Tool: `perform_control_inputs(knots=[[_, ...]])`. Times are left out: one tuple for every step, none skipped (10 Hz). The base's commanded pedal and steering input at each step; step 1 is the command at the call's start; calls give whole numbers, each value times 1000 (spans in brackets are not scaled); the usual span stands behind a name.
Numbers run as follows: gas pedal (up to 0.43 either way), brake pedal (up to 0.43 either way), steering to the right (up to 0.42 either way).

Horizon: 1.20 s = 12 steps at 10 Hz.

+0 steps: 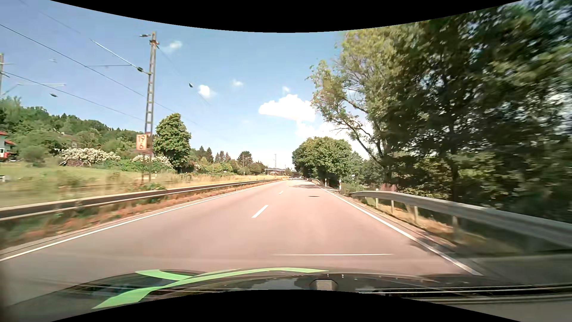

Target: Follow the waypoints while adhering to traffic rules and regulations

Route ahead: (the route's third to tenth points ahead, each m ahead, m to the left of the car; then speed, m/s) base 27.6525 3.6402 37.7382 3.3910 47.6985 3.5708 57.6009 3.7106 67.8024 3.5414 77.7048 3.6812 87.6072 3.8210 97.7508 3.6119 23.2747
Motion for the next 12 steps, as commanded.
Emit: perform_control_inputs(knots=[[157, 0, -1], [169, 0, -1], [189, 0, -2], [197, 0, -2], [197, 0, -1], [197, 0, -1], [197, 0, -1], [197, 0, -1], [197, 0, -1], [197, 0, -1], [197, 0, -1], [197, 0, -1]])
